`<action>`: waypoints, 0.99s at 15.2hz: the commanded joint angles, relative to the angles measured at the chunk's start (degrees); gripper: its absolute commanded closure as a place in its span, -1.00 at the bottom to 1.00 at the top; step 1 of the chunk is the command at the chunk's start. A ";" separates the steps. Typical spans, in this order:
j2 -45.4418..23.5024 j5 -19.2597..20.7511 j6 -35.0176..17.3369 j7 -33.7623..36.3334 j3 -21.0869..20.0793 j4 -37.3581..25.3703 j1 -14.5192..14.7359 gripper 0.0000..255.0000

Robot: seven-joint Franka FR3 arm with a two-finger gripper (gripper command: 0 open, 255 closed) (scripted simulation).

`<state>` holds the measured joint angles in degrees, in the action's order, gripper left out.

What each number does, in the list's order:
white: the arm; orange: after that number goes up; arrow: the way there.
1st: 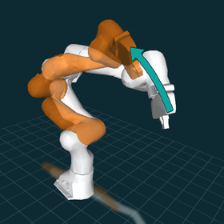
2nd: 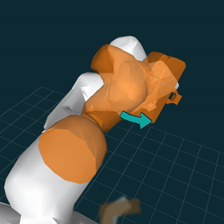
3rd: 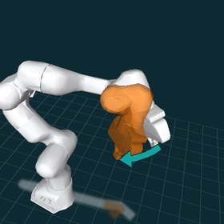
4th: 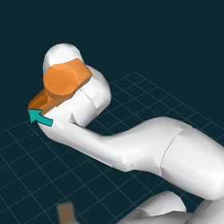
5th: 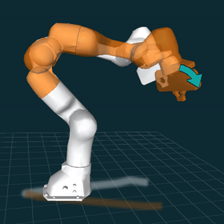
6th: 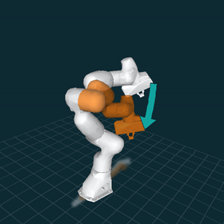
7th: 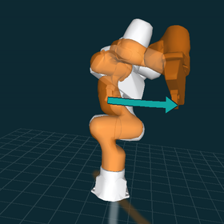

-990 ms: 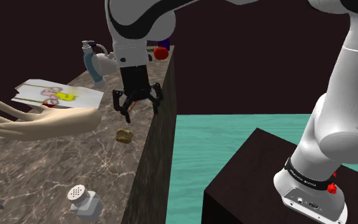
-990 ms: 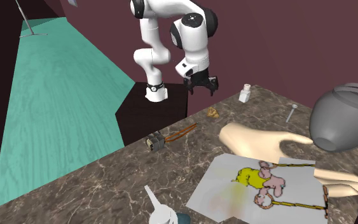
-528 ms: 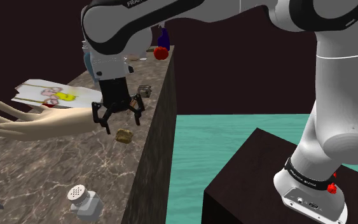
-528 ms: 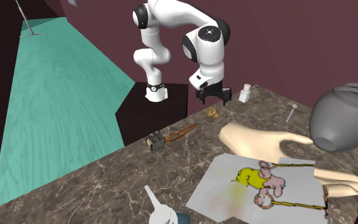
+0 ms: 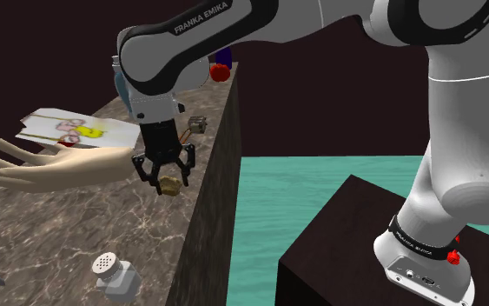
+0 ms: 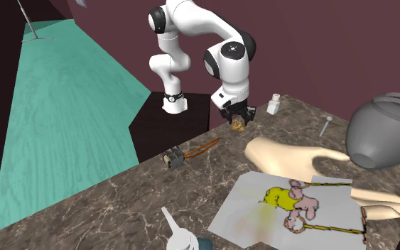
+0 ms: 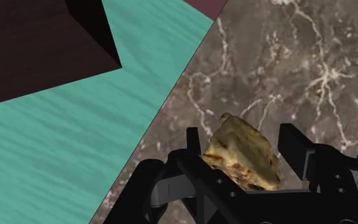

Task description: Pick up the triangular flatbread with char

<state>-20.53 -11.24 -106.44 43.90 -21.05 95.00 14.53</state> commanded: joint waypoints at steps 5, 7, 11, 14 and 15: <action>-0.11 0.03 -0.10 -0.01 0.01 -0.02 0.02 1.00; -0.11 0.03 -0.11 0.00 0.00 -0.01 0.03 1.00; 0.42 -0.07 1.18 0.29 -0.07 -0.83 -0.01 1.00; 0.96 -0.14 3.21 0.72 -0.14 -2.40 -0.07 1.00; 1.12 -0.16 3.90 0.86 -0.16 -2.95 -0.09 1.00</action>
<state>-19.71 -11.32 -103.10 44.60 -21.16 92.34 14.45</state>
